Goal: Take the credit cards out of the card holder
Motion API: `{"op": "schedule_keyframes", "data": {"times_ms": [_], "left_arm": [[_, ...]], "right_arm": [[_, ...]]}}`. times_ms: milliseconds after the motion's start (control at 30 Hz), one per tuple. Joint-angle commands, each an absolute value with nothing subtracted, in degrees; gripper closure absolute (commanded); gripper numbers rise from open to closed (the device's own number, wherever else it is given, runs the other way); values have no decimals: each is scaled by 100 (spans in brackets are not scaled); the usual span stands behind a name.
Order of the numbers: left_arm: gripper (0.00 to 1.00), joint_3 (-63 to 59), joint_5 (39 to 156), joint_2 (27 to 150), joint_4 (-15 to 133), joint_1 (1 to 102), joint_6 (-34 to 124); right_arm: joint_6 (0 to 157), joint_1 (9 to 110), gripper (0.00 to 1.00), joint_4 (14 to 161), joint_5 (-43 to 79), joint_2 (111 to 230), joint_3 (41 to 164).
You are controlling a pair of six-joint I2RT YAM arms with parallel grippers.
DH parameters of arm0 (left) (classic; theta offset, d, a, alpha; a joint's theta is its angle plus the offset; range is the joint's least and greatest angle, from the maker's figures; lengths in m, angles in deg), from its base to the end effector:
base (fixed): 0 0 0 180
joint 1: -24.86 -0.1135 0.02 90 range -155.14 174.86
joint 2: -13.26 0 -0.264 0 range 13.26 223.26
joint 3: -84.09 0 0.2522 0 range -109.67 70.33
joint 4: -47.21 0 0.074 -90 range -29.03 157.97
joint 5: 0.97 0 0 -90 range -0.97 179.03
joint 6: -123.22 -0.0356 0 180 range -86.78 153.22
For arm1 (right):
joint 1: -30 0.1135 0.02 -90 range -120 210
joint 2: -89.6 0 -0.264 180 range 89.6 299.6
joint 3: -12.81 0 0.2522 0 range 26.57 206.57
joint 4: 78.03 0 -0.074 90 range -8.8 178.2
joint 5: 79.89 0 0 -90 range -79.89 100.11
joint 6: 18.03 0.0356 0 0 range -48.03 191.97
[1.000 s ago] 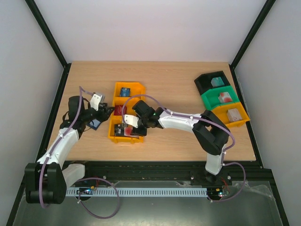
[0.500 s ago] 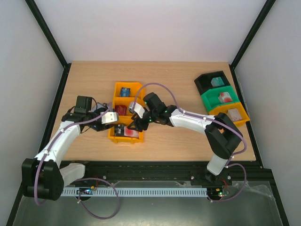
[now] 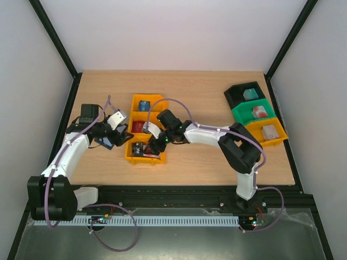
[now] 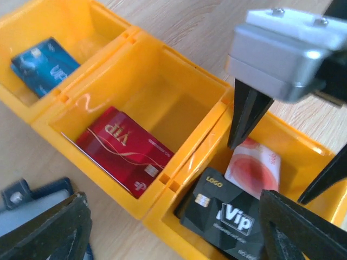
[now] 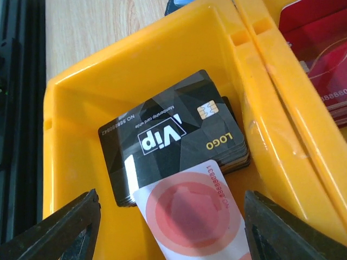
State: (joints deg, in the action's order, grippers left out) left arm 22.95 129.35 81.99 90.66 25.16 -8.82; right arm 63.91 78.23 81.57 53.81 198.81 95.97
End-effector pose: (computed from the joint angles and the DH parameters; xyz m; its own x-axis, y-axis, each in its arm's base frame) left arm 0.2377 -0.0243 0.2476 -0.3024 0.5122 -0.8039 0.8258 0.5619 0.0474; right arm 0.2496 0.3163 0.1798 -0.3580 -0.5530 -0.7524 -0.9155 0.0495 0.3992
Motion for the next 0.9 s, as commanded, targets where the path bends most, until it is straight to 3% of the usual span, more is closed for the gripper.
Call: {"op": "schedule_keyframes", "data": {"times_ms": [0, 67, 167, 300, 533, 667, 867], "left_arm": [[11, 2511, 12818, 8067, 9204, 2522, 340], [3, 2661, 12565, 8095, 9165, 2562, 381], [2, 2929, 12134, 8190, 8890, 2567, 398], [4, 3175, 12020, 8275, 8480, 2617, 312], [6, 3466, 12115, 8323, 8087, 2785, 441], [14, 3539, 12025, 8328, 7875, 2806, 574], [15, 3441, 11565, 8584, 7726, 2851, 1056]], "right_arm": [[6074, 7996, 28, 7726, 4901, 20097, 9998], [6021, 8039, 27, 7575, 4790, 20197, 10113], [6030, 8075, 26, 7537, 4612, 20295, 10187], [5974, 8103, 19, 7432, 4360, 20460, 10355], [5986, 8214, 19, 7491, 4315, 20671, 10418], [5929, 8226, 22, 7336, 4341, 20753, 10386], [5967, 8205, 23, 7331, 4446, 20155, 10087]]}}
